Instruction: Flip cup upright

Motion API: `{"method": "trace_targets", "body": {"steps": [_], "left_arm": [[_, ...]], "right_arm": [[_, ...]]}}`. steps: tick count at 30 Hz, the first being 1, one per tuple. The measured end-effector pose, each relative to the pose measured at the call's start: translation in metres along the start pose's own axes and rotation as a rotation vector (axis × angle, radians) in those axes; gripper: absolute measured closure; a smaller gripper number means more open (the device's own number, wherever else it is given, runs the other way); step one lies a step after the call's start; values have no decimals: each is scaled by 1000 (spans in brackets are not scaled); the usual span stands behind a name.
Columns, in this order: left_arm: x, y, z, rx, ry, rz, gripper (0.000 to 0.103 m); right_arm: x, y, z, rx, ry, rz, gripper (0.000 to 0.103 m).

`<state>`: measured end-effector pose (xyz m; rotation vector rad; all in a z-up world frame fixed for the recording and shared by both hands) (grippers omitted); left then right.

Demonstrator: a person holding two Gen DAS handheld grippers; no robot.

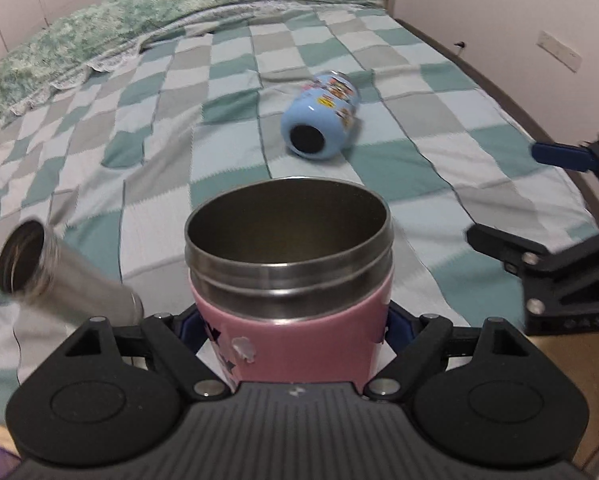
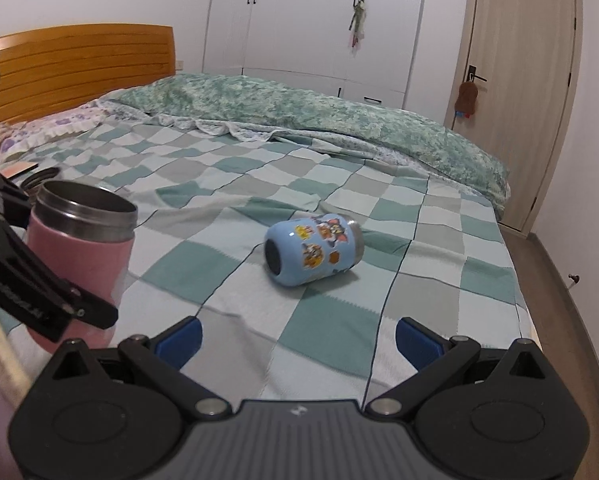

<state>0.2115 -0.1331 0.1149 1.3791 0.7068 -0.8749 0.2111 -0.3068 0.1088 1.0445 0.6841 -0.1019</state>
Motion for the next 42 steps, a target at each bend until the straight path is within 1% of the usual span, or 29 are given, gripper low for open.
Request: {"method": "trace_targets", "body": {"steps": [3, 6, 10, 13, 14, 16, 18, 20, 23, 25, 26, 27, 30, 33, 38, 42], "left_arm": [[-11, -20, 0, 1, -35, -40, 17], [-10, -36, 1, -7, -59, -87, 17], [8, -47, 0, -45, -70, -127, 17], [32, -48, -1, -88, -85, -149, 17], [38, -47, 0, -96, -83, -152, 17], [49, -42, 2, -107, -89, -126, 17], [58, -36, 4, -115, -79, -115, 17], [68, -32, 6, -105, -67, -113, 17], [78, -30, 5, -97, -72, -98, 17], [77, -29, 5, -83, -81, -67, 15], [71, -28, 4, -71, -88, -30, 6], [61, -27, 2, -57, -98, 29, 0], [27, -25, -6, -19, -111, 181, 0], [-1, -28, -18, 3, -108, 268, 0], [-27, -43, -48, -5, -113, 359, 0], [-38, -56, -79, -19, -82, 411, 0]], "right_arm": [[-13, -5, -10, -4, 11, -1, 0], [-20, -13, -17, 1, 25, -9, 0], [-21, -26, -22, 14, 38, -39, 0], [-20, -37, -21, 25, 34, -63, 0], [-20, -41, -19, 31, 33, -71, 0], [-18, -49, -14, 43, 30, -88, 0], [-15, -57, -10, 57, 26, -104, 0], [-12, -62, -5, 71, 26, -113, 0], [-8, -67, -3, 90, 31, -117, 0], [-6, -68, -2, 97, 33, -119, 0], [-5, -69, -2, 99, 36, -119, 0], [-5, -68, -2, 101, 39, -119, 0], [-6, -61, -5, 109, 51, -108, 0], [-9, -48, -13, 113, 61, -89, 0], [-13, -22, -31, 145, 89, -58, 0], [-5, 0, -52, 193, 120, -64, 0]]}}
Point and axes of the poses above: each gripper's, at about its wrist camera, not at the fingertips, and x roughly the way its jaws point, z to its right, y to its top, the point moved 2 cm from there along x, roughly the way its jaws point, and after that the axes turned 15 degrees about -x, right-handed, at the moved point
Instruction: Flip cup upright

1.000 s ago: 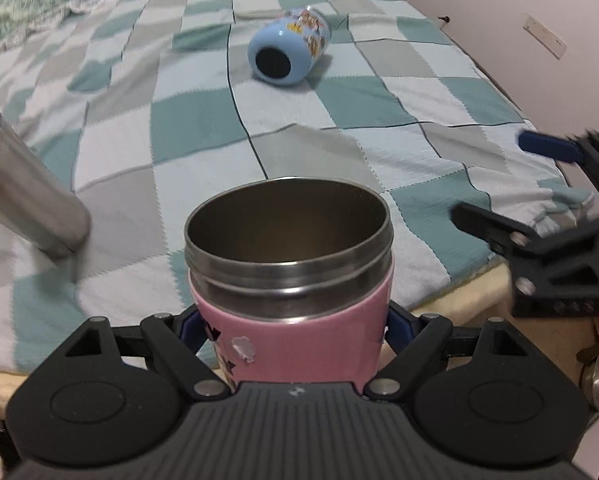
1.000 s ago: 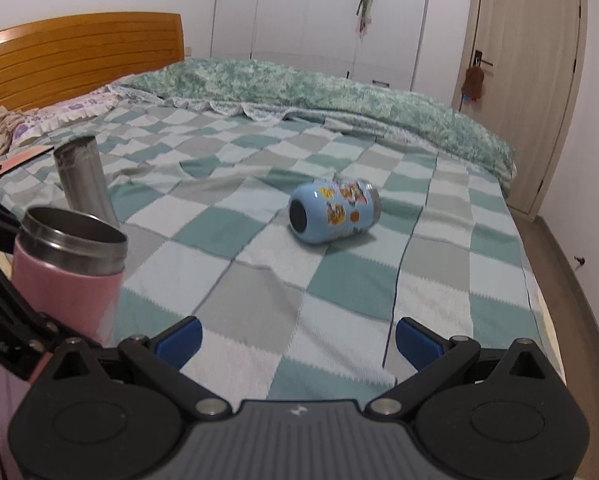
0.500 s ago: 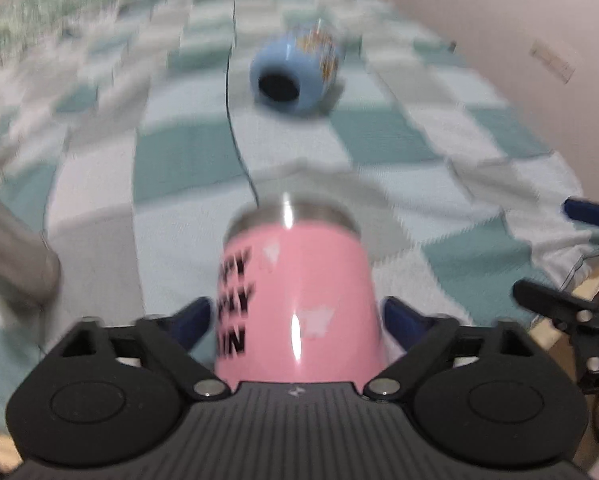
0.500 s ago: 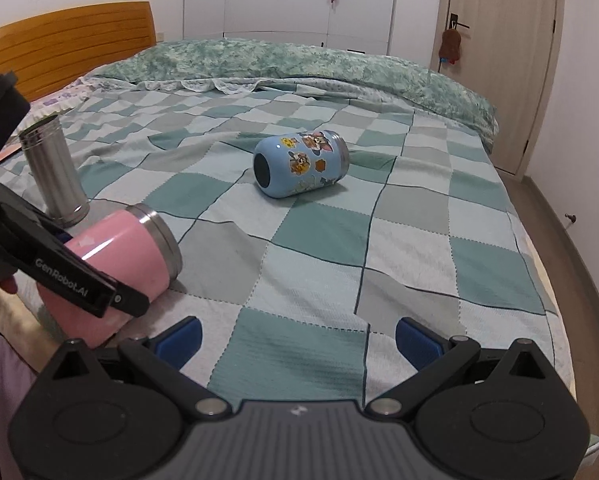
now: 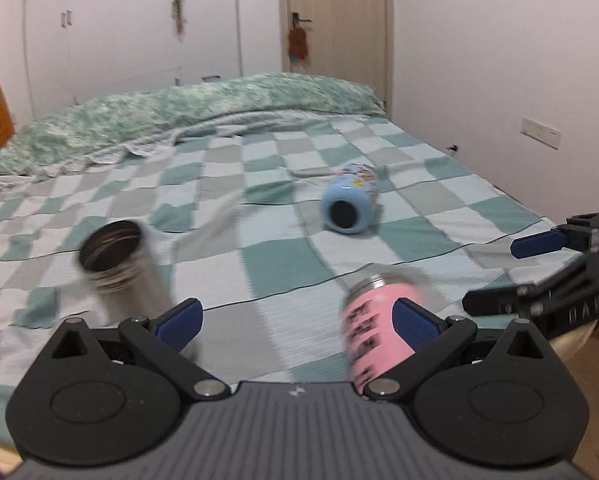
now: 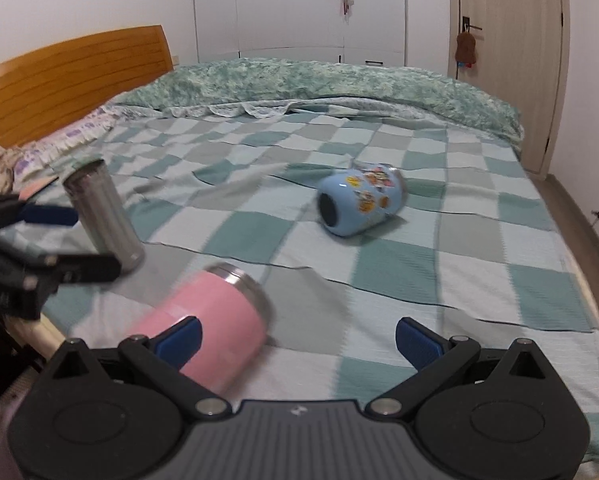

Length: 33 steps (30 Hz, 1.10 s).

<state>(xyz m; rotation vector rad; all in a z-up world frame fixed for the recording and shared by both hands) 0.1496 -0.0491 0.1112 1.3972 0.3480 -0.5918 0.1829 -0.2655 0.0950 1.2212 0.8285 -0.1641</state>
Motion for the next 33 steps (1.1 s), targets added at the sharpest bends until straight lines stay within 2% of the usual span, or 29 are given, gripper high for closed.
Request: {"method": "trace_targets", "body": {"steps": [7, 15, 25, 32, 33], "left_arm": [[-18, -12, -55, -45, 36, 63, 0], [-12, -27, -100, -73, 44, 81, 0], [5, -36, -123, -80, 37, 73, 0], [14, -36, -125, -79, 35, 66, 0], [15, -36, -125, -80, 36, 64, 0]], "right_arm": [[38, 20, -27, 134, 48, -111, 0], [80, 28, -44, 222, 24, -217, 0], [123, 12, -33, 369, 37, -335, 0], [133, 7, -25, 451, 69, -339, 0], [133, 7, -25, 456, 75, -335, 3]]}}
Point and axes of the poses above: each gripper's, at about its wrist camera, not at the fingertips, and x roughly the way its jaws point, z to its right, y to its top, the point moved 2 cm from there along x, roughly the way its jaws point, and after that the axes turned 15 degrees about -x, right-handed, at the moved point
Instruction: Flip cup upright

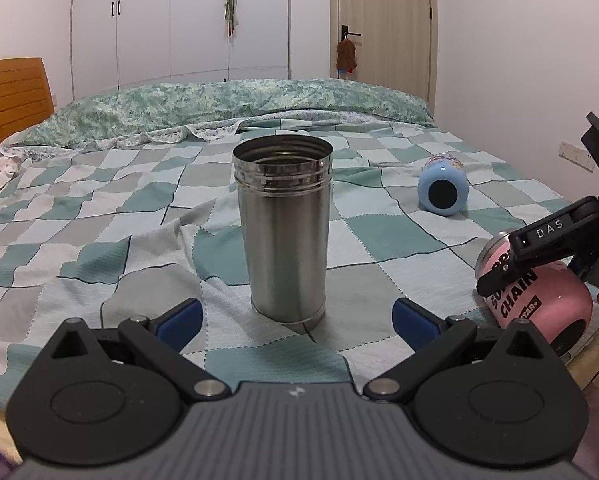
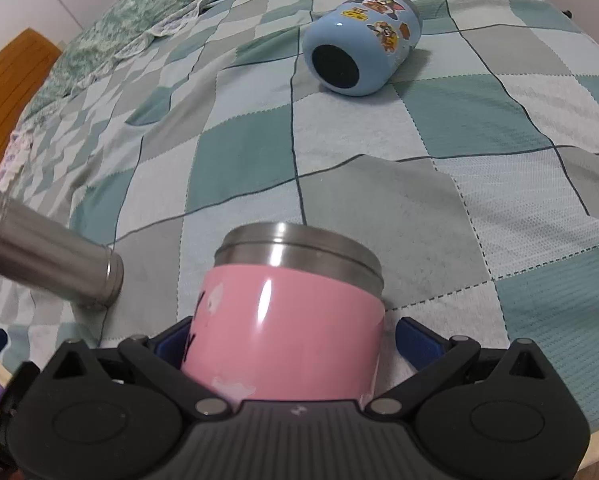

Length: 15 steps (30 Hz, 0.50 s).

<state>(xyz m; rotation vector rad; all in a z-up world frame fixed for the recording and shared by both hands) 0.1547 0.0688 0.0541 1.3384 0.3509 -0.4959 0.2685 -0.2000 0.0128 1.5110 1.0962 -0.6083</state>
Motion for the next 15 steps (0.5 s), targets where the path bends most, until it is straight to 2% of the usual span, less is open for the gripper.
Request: {"method": "trace_targets", "body": {"steps": [1, 2, 5, 8, 15], "left_arm": [[1, 0, 0, 0, 0, -1, 0], [1, -1, 1, -1, -1, -2, 0], [2, -1, 3, 0, 2, -5, 0], [2, -1, 3, -3, -2, -5, 0], [0, -1, 3, -3, 3, 5, 0]], "right_arm": [[0, 1, 0, 2, 11, 4, 7], [-1, 0, 0, 4, 30, 11, 15], [-7, -1, -4, -23, 33, 32, 15], [-14, -7, -11, -73, 24, 89, 15], [-43, -25, -23, -171, 9, 294, 17]]}}
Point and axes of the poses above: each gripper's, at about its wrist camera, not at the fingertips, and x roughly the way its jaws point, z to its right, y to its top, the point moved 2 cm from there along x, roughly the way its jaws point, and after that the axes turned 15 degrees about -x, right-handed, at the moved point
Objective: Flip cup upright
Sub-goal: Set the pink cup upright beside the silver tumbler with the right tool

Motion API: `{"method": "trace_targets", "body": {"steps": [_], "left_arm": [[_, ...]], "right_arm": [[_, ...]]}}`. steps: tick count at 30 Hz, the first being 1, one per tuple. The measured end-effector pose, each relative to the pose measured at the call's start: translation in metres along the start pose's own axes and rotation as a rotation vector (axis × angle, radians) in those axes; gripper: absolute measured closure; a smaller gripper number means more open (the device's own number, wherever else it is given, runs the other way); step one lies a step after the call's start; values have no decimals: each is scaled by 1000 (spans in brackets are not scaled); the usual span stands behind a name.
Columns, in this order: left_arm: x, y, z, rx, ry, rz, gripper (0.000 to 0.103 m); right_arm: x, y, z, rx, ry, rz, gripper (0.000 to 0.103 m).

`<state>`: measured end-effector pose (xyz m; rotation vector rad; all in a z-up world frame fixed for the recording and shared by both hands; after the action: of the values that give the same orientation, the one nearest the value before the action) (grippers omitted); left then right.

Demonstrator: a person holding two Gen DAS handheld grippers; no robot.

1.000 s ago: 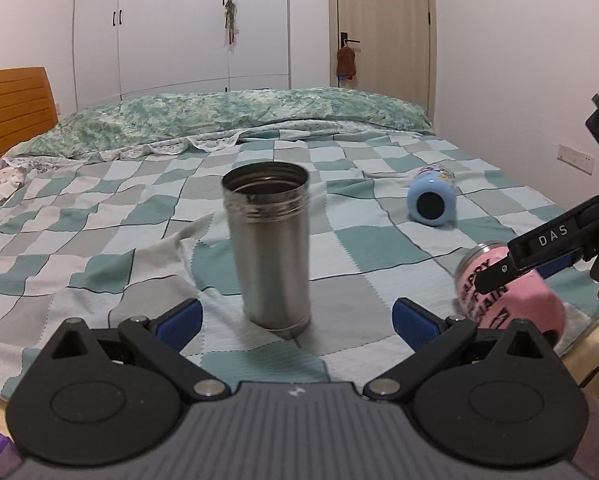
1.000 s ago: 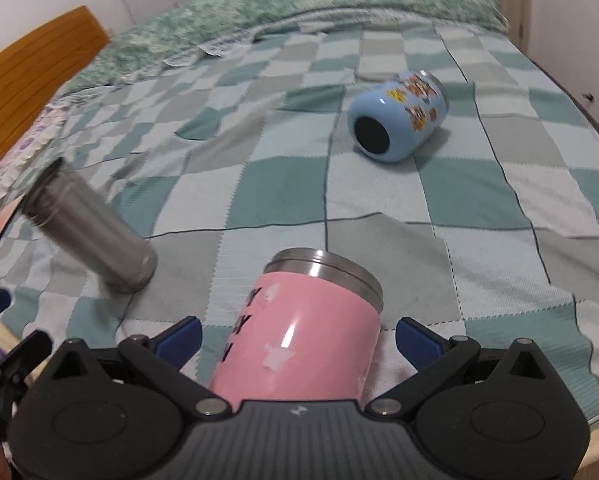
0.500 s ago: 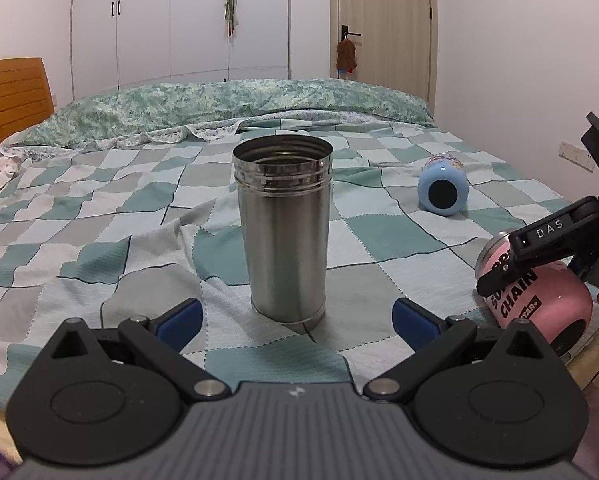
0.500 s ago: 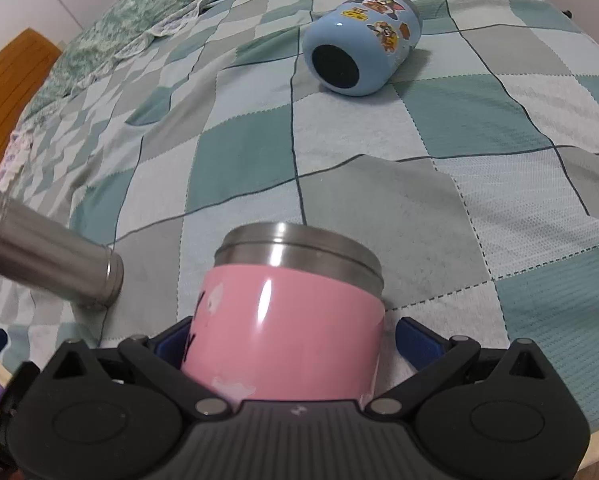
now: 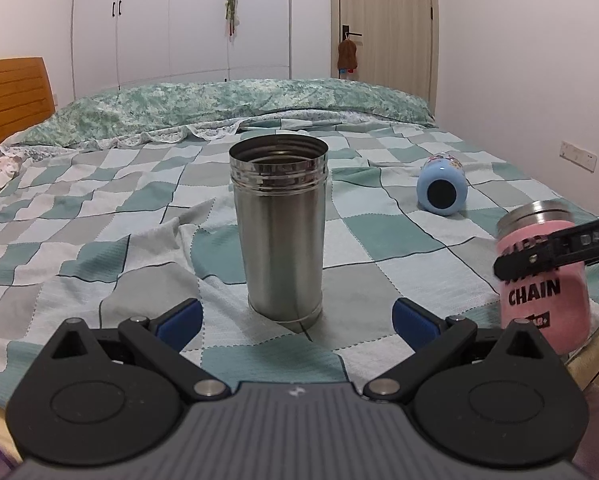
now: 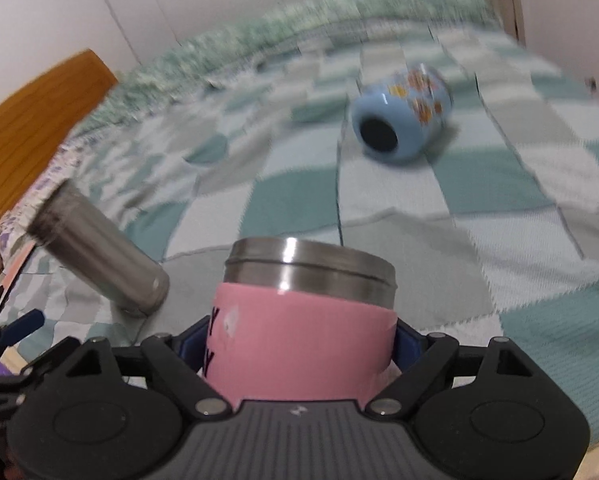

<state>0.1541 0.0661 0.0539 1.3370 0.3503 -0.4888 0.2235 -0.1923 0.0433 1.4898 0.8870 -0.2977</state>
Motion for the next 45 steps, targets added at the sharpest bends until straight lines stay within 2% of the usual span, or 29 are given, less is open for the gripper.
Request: {"method": "trace_targets", "body": {"steps": [4, 9, 14, 17, 19, 23, 25, 27, 32, 35, 41, 45], "left_arm": [[-3, 0, -3, -22, -13, 7, 0], [-7, 0, -6, -50, -15, 27, 0], [-9, 0, -10, -39, 12, 43, 0], [-9, 1, -15, -46, 16, 51, 0], [-8, 1, -18, -49, 24, 53, 0], [-5, -1, -24, -56, 34, 49, 0], [-4, -1, -26, -60, 41, 49, 0], [-4, -2, -28, -65, 40, 50, 0], [-7, -1, -27, -63, 51, 65, 0], [-14, -1, -23, -62, 49, 89, 0], [-38, -5, -6, -62, 18, 162, 0], [-58, -19, 12, -58, -13, 220, 0]], "right_arm": [[-14, -1, -8, -39, 22, 126, 19], [-14, 8, -29, -117, -24, 275, 19], [2, 27, -62, -271, -81, 355, 19], [14, 34, -82, -360, -120, 375, 19], [24, 38, -91, -372, -118, 370, 19], [43, 34, -100, -418, -142, 343, 19], [57, 26, -101, -444, -143, 299, 19], [58, 16, -103, -477, -152, 341, 19], [55, 17, -107, -489, -151, 330, 18], [40, 12, -103, -462, -139, 367, 1], [-9, -8, -89, -449, -127, 463, 0], [-46, -32, -76, -433, -139, 513, 0]]}}
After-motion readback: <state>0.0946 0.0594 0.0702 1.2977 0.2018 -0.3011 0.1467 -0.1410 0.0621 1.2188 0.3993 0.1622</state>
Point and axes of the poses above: each gripper's, at about its wrist camera, not at the fingertips, and x roughly the way its jaws point, z to its right, y to its top, the point moved 2 cm from there along x, roughly the way its jaws point, and after that the axes turned 15 degrees about -x, right-handed, at the moved point
